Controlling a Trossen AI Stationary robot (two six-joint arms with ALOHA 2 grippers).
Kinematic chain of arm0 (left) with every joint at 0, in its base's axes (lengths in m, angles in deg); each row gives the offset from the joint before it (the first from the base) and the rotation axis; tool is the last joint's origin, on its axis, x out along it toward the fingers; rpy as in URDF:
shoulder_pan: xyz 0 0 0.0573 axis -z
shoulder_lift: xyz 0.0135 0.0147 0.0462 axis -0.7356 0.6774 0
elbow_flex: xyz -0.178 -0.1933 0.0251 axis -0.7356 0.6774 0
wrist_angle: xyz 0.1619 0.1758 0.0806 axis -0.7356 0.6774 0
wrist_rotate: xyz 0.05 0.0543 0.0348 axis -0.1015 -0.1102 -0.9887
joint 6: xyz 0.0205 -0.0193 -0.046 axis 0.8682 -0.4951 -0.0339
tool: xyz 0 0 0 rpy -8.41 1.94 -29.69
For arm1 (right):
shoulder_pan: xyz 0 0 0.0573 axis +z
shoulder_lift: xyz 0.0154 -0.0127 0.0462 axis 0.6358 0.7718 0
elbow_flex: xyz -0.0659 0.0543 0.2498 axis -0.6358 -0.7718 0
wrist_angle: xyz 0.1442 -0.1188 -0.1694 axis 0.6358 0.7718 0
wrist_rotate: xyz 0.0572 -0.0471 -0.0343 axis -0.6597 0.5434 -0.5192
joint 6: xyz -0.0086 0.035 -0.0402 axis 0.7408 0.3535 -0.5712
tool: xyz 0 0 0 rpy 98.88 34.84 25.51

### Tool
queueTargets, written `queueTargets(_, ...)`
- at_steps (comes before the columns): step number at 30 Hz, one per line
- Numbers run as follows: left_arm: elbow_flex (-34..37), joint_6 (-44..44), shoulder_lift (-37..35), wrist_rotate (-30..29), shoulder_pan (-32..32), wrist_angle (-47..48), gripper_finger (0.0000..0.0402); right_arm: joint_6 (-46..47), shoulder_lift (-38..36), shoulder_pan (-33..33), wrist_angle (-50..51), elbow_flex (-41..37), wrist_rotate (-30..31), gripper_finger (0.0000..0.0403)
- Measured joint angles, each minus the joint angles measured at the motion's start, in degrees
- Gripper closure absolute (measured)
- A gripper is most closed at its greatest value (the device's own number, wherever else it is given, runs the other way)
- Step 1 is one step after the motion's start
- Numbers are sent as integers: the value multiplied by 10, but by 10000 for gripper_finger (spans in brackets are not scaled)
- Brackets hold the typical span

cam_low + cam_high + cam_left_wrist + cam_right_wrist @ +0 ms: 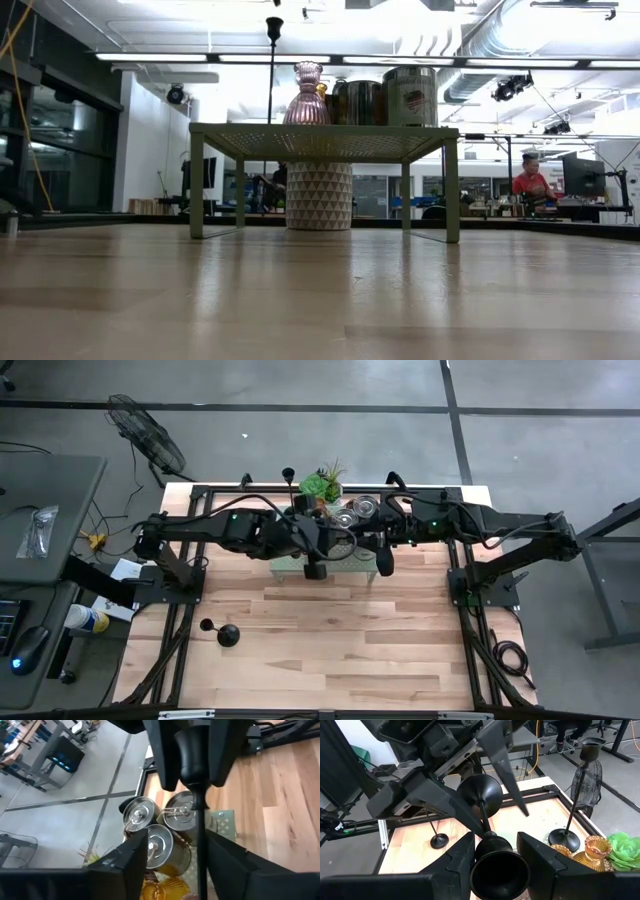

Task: Pick & Place candle stick holders
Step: Put the right black candle holder on the shelf

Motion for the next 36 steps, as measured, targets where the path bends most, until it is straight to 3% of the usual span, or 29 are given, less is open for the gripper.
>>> queueTargets(18, 1, -4, 0, 44, 0, 1, 387, 0, 0, 0, -9, 0, -2, 281)
queueTargets(29, 1, -20, 0, 47, 0, 9, 394, 3, 0, 0, -5, 0, -4, 278)
queueTargets(36, 2, -32, 0, 50, 0, 19, 394, 13, -1, 0, -4, 0, -11, 221)
